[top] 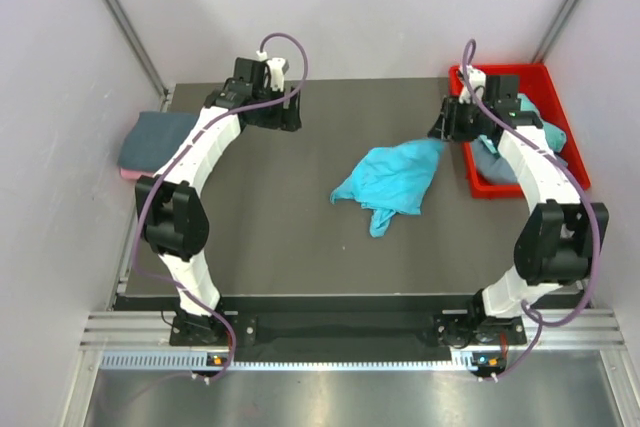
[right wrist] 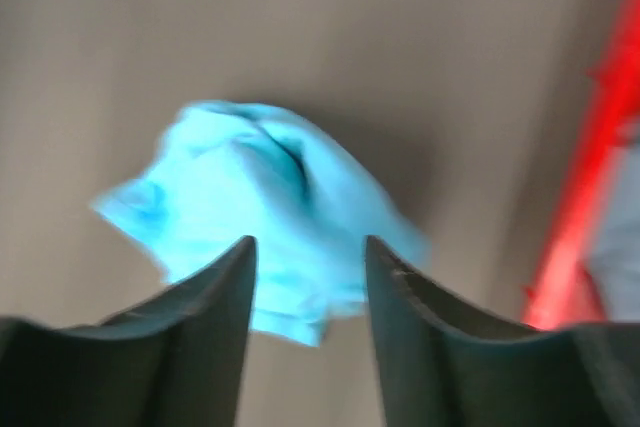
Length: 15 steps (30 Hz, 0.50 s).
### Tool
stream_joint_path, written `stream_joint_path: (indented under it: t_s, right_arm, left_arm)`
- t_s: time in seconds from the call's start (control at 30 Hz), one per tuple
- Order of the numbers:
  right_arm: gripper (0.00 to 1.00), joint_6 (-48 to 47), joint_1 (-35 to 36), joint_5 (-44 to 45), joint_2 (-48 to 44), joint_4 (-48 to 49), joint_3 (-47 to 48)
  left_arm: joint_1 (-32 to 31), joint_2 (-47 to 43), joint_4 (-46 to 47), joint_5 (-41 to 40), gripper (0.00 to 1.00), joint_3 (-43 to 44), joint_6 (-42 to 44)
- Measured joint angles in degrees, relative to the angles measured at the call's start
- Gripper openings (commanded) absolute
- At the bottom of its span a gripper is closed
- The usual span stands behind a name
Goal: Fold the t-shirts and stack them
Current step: Move the tshirt to the center of the board, then flatten the tshirt out
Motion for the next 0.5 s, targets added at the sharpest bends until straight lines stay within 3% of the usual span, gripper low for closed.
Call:
stream_joint_path:
  t_s: [0.17, 0.37, 0.5]
  right_arm:
    - [0.54, -7.13, 1.66, 9.35, -1.22, -0.9, -1.03]
    - [0.54, -15.5, 17.4, 3.3, -6.32, 0.85, -1.79]
    - [0.53, -19.06, 24.55, 1.01, -1.97, 1.42, -3.28]
  left_arm:
    - [-0.55, -3.52, 0.11, 2.51, 0.86, -7.06, -0.74]
    - [-1.01, -4.79, -0.48, 2.62, 0.86, -10.45, -0.92]
    - [-1.01, -4.79, -0.42, 1.79, 0.86, -10.16, -1.14]
